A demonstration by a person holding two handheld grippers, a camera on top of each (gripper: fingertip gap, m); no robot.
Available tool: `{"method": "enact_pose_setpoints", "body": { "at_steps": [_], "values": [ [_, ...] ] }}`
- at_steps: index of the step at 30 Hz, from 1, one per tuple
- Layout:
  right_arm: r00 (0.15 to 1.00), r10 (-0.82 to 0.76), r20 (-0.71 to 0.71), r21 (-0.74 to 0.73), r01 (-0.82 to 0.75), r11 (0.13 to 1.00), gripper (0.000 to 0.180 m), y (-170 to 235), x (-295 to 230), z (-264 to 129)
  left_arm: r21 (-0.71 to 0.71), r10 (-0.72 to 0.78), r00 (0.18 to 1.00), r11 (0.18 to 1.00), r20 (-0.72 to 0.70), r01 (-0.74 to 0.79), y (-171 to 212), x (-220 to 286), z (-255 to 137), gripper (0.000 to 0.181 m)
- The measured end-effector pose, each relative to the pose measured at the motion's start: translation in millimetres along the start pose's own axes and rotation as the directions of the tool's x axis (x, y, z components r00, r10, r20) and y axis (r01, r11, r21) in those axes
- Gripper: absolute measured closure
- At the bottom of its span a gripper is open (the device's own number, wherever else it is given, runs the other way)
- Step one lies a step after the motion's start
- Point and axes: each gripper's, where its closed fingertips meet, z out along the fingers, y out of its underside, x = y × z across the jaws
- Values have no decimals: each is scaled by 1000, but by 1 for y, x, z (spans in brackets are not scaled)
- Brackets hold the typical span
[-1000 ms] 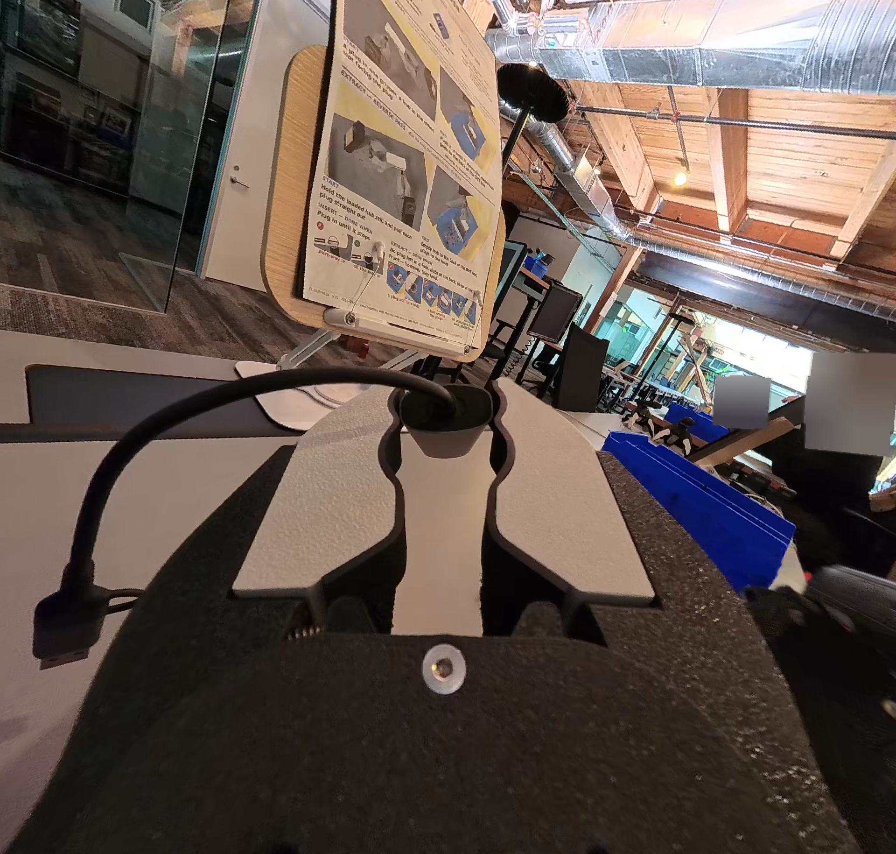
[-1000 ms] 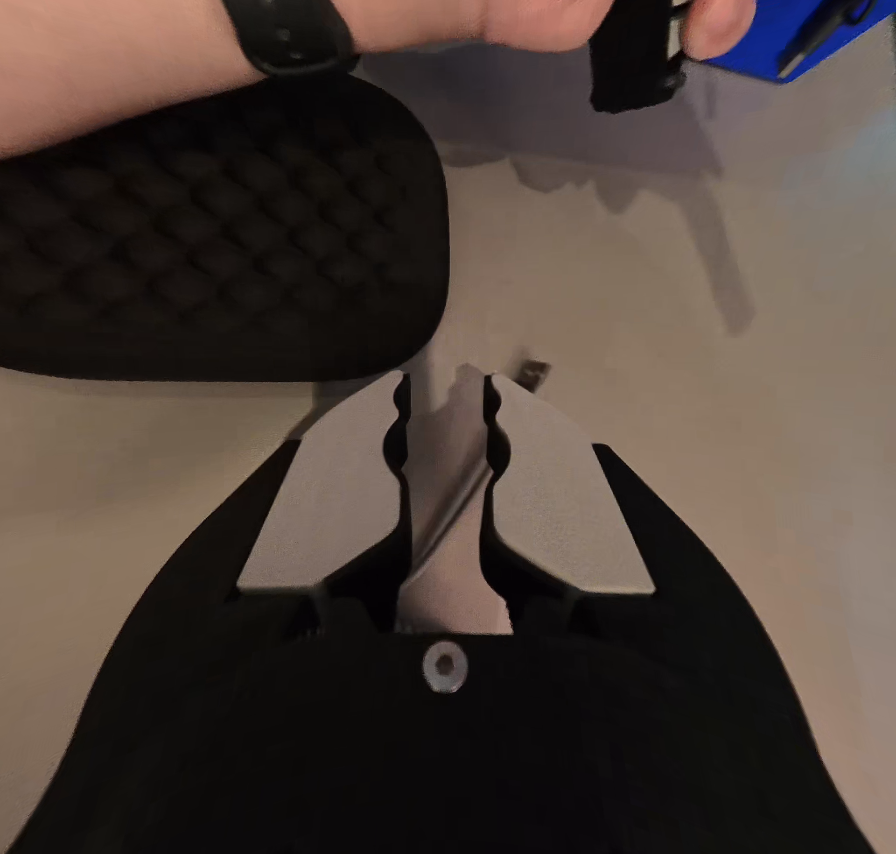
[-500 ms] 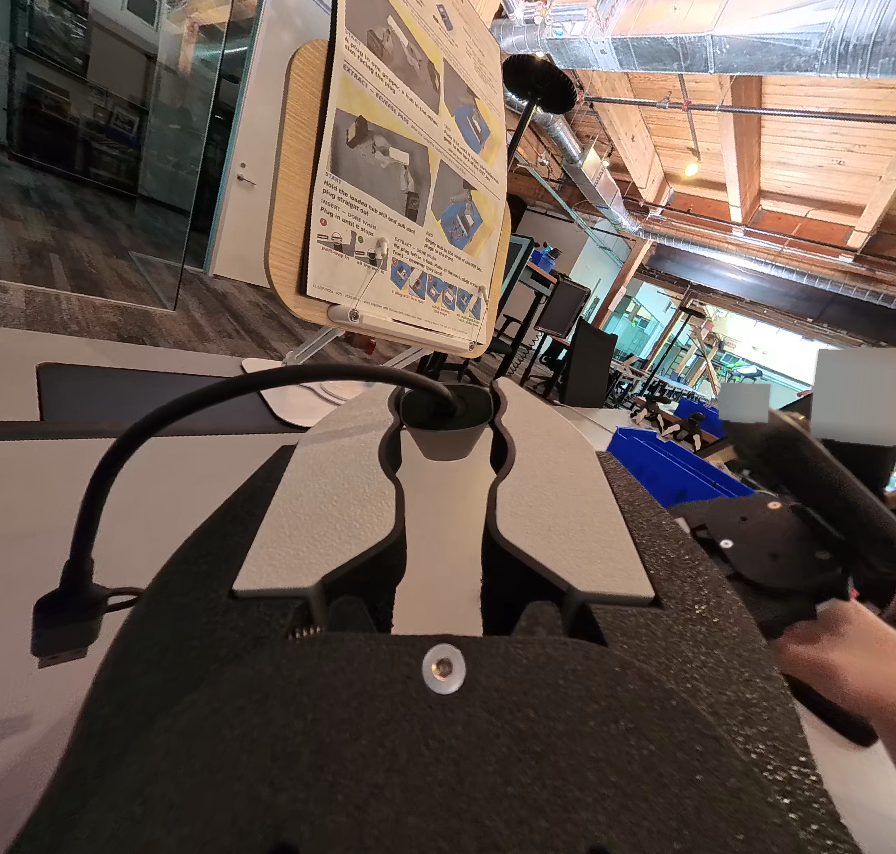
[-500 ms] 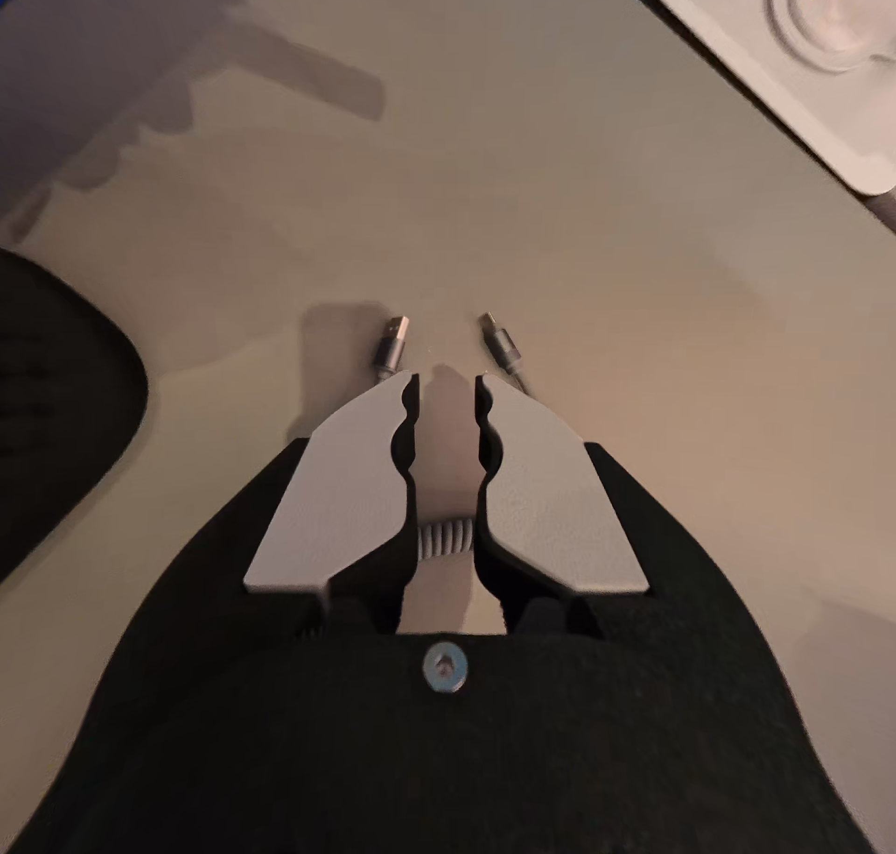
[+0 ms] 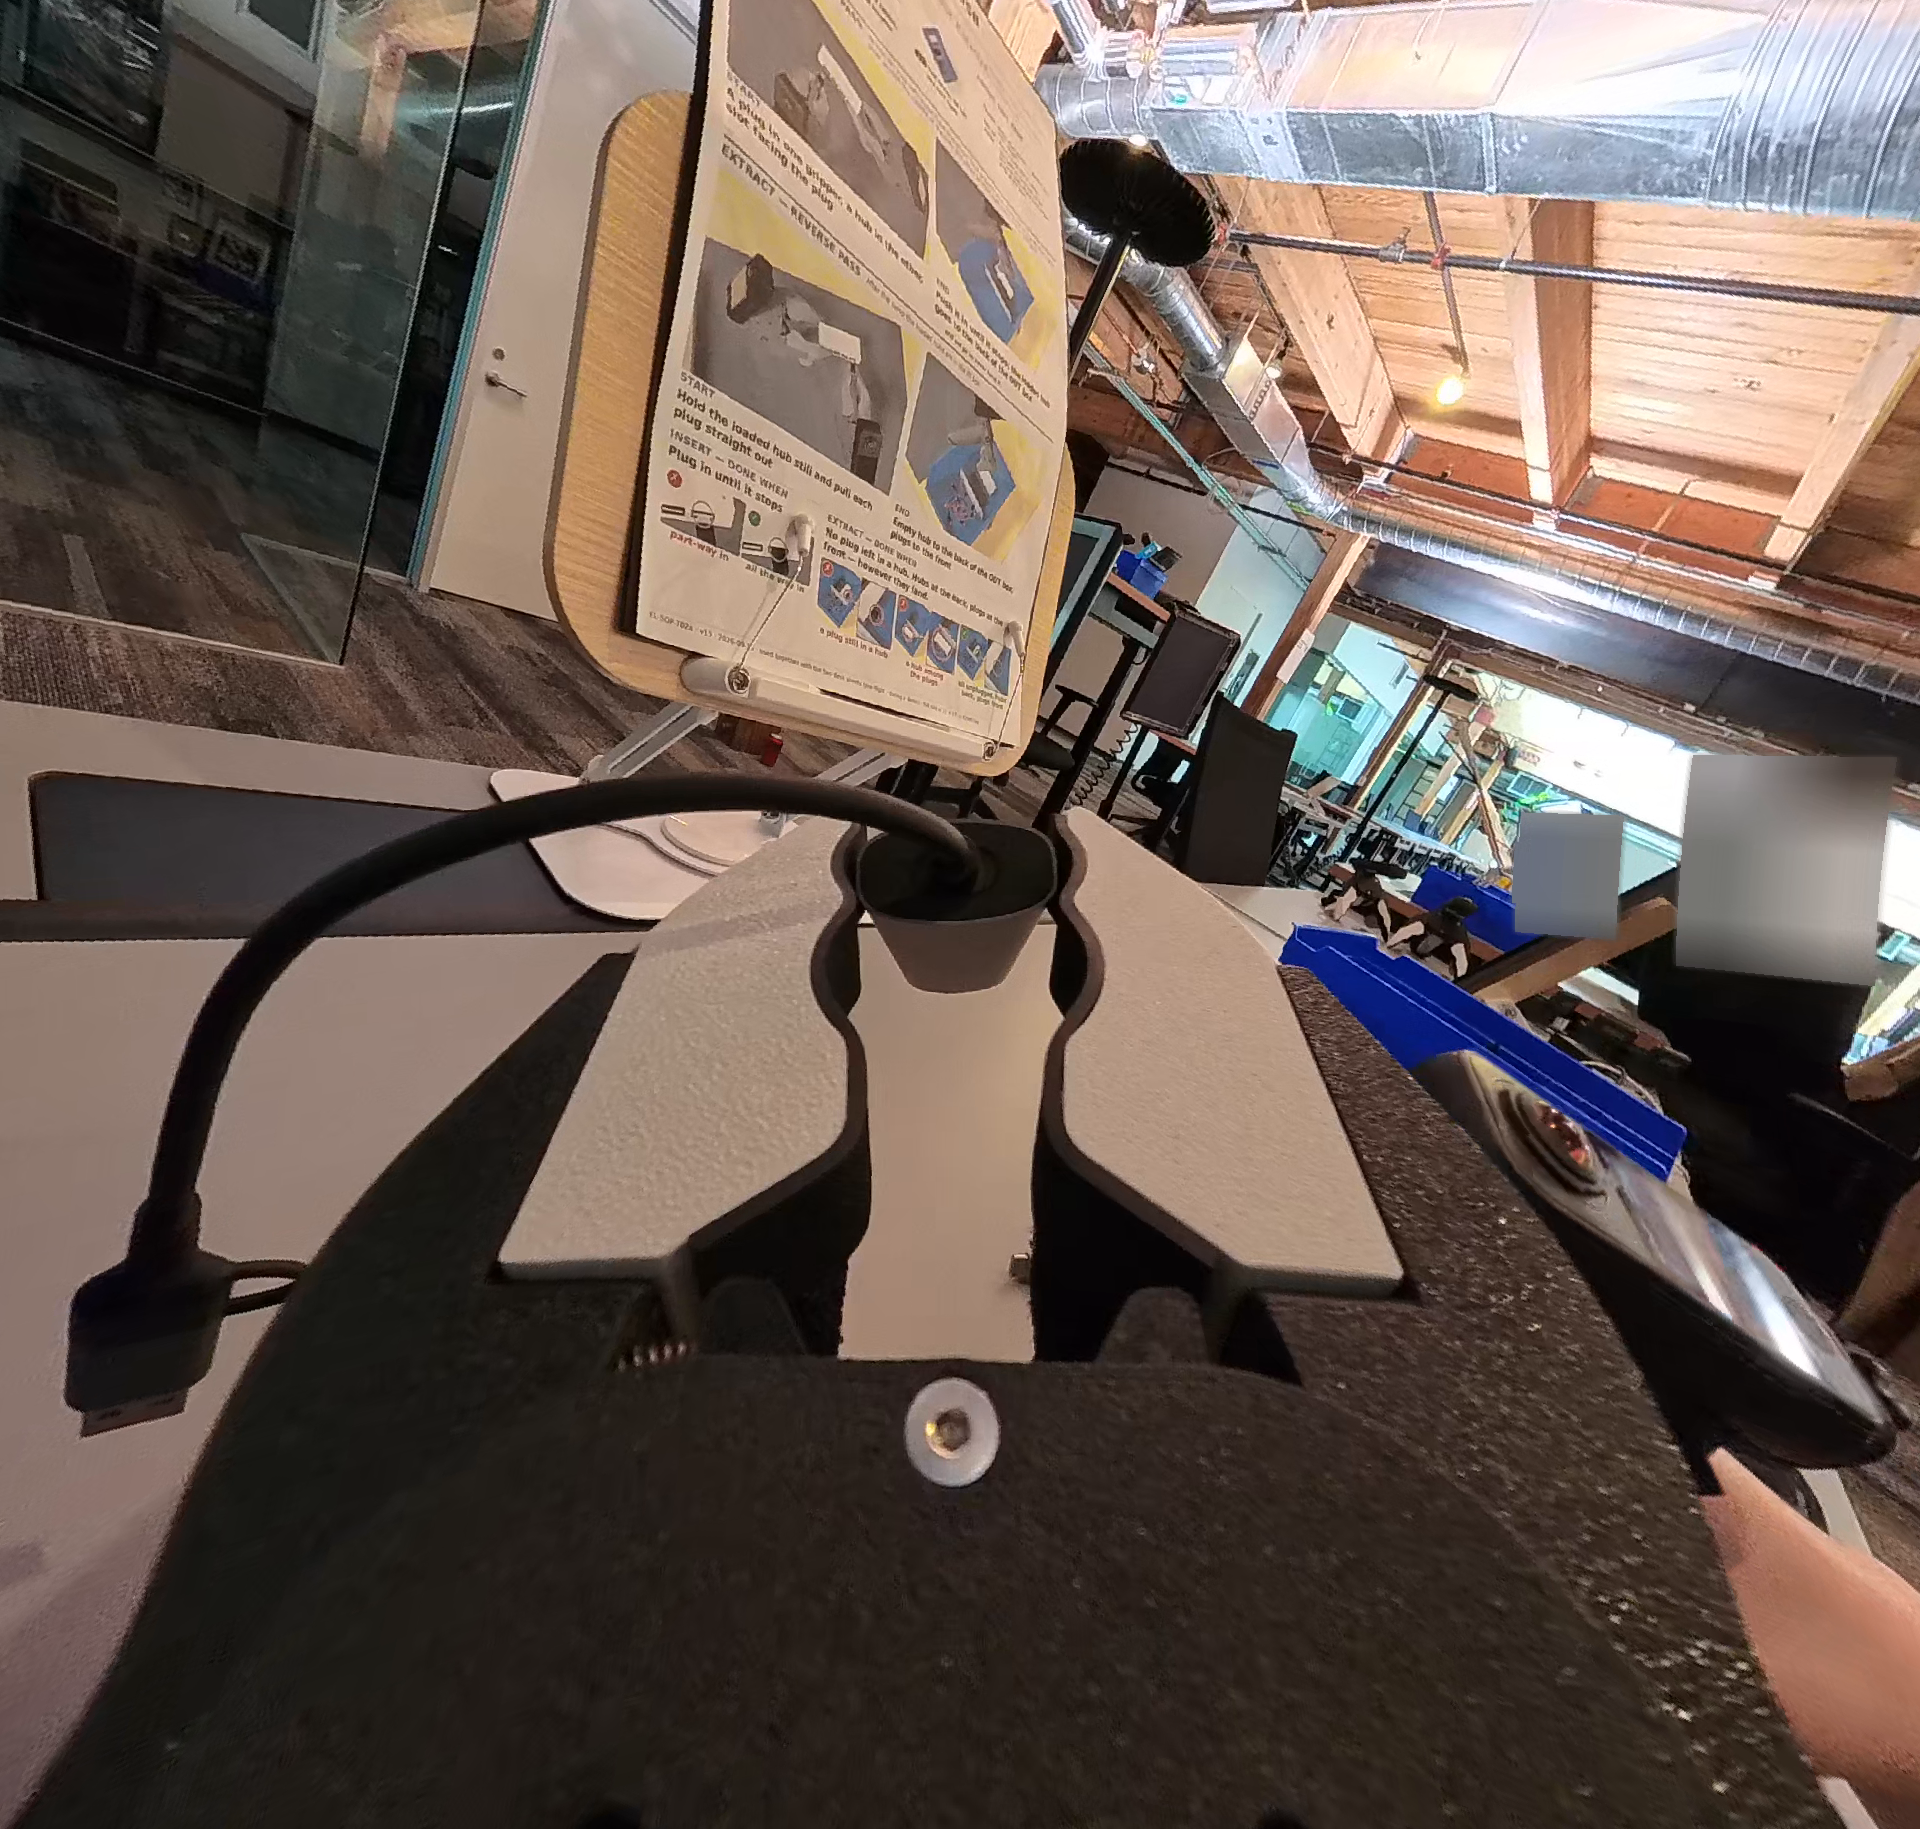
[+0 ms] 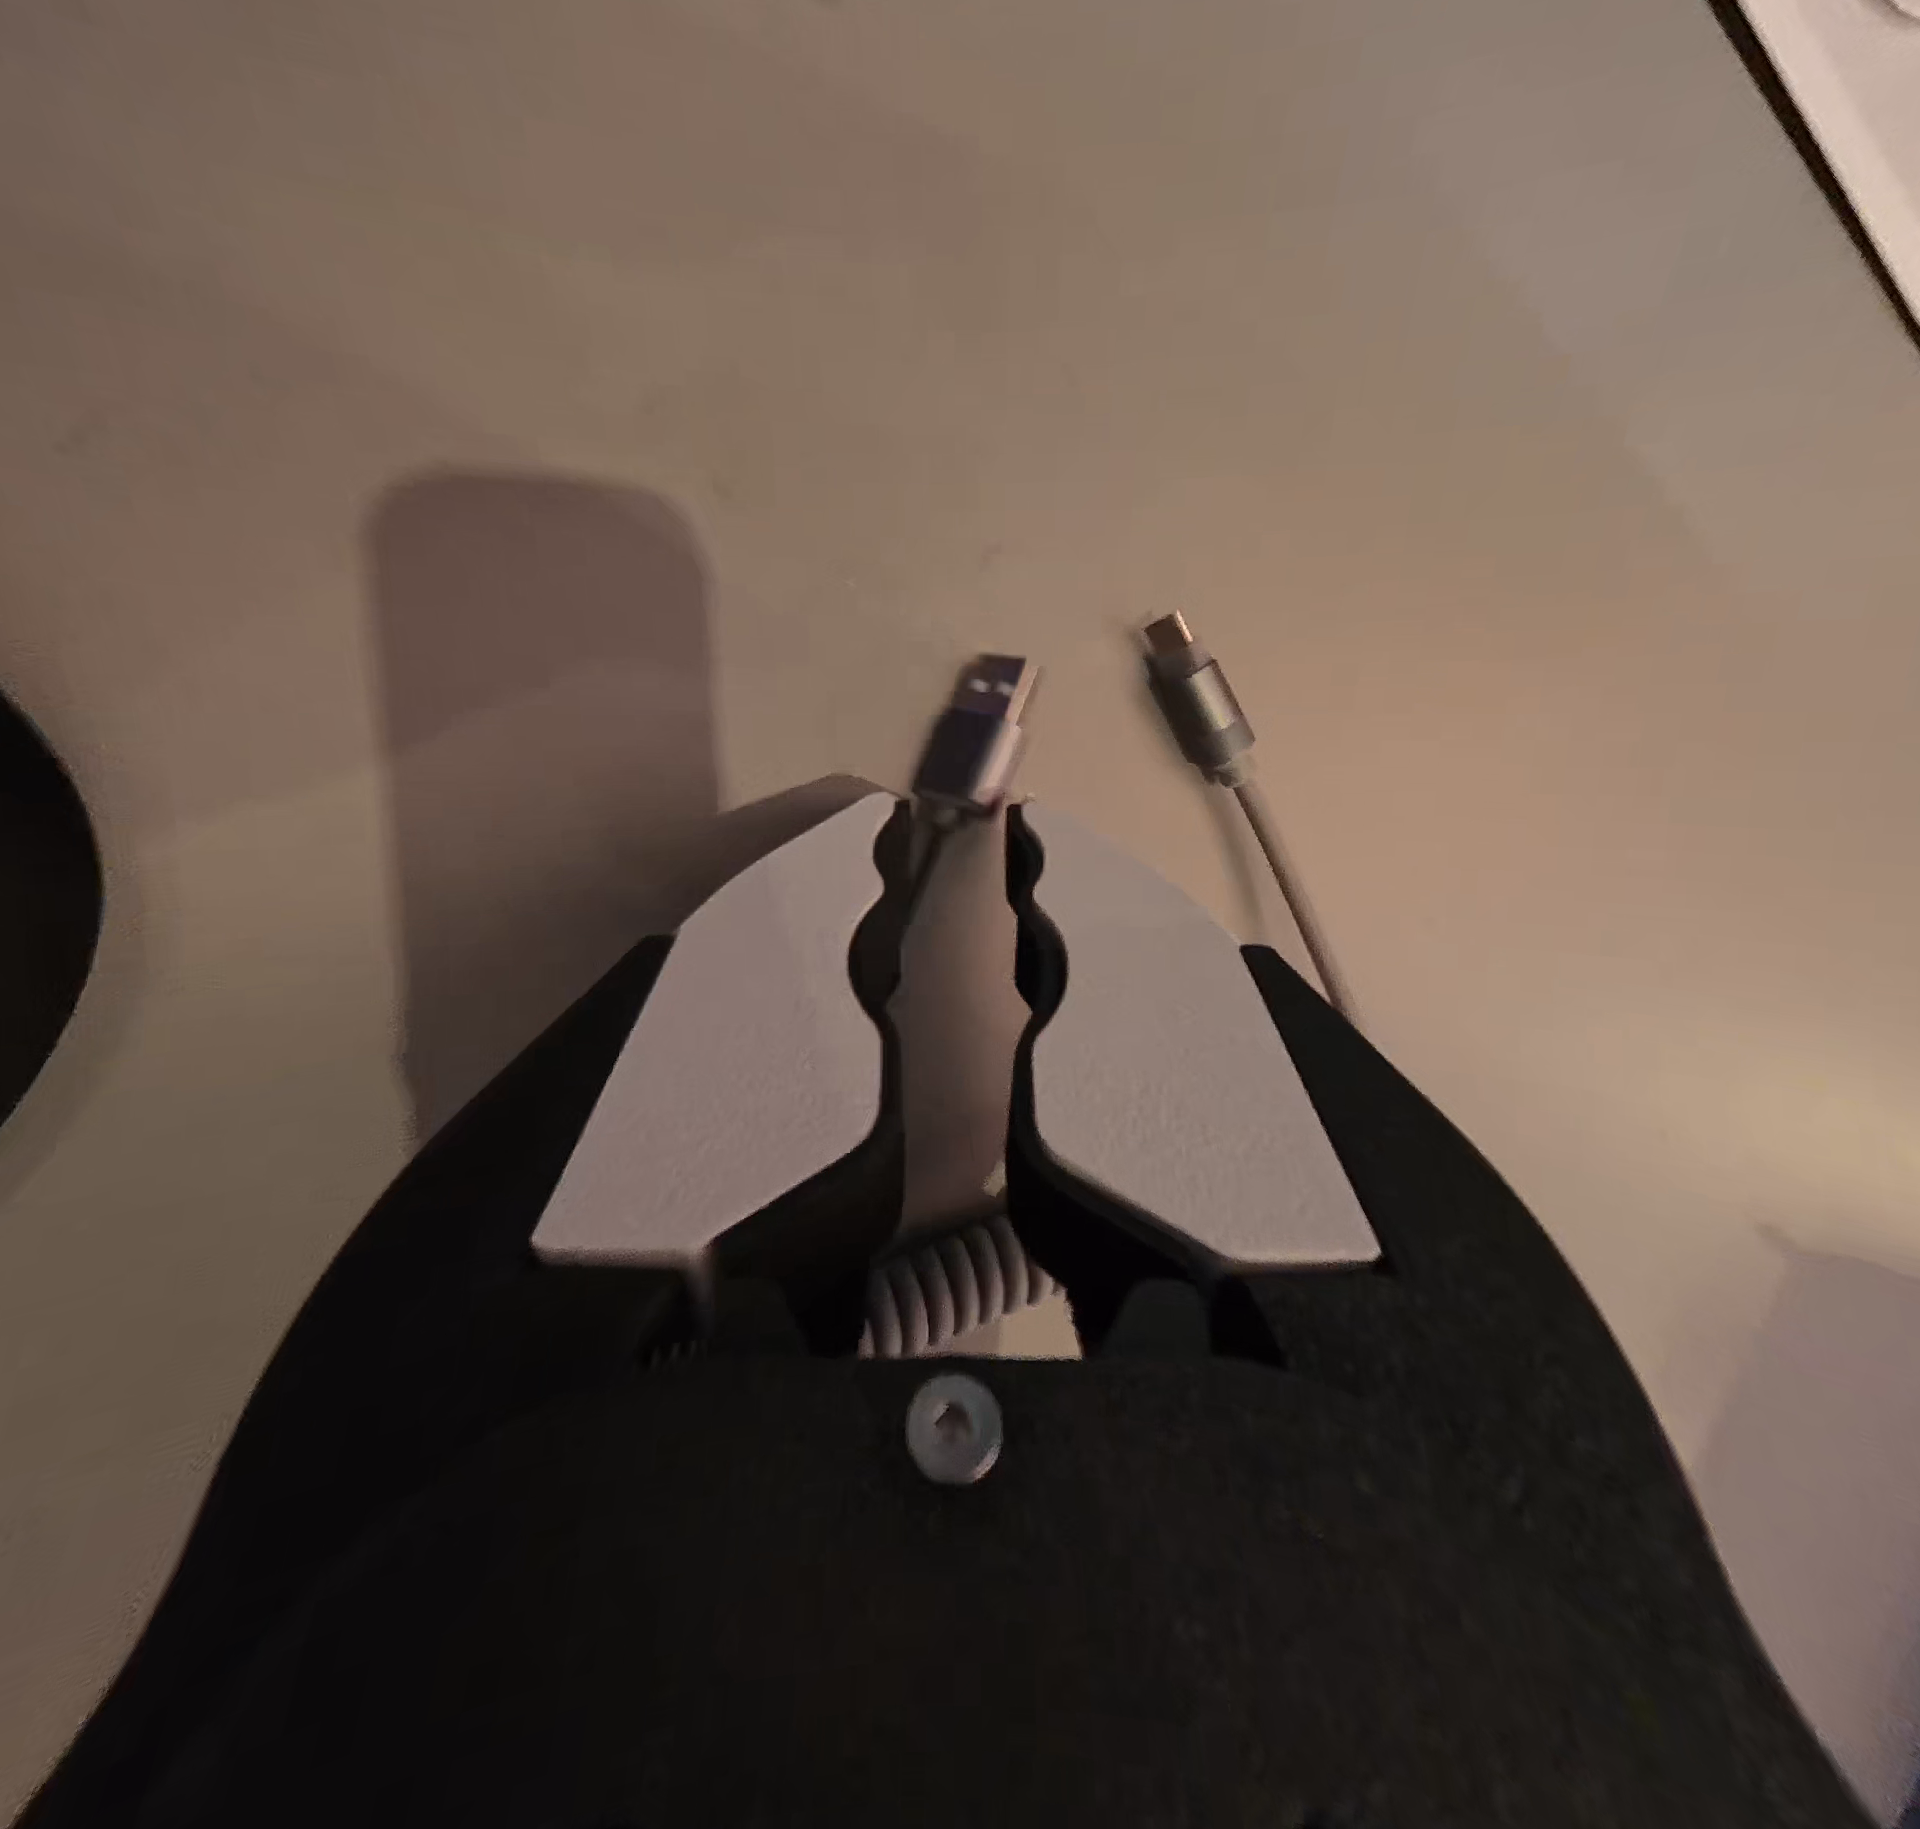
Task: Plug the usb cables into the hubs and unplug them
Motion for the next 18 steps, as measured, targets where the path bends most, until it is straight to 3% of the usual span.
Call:
{"method": "enact_pose_setpoints", "body": {
  "at_steps": [5,18],
  "values": [
    [999,-14,-47,20,15,1000,168,-1,1,1,-8,11,1000,1000,9,-11,2,0,1,148],
    [998,56,-4,-40,-56,998,168,1,2,0,-33,22,1000,999,17,-22,8,2,4,148]
  ]
}}
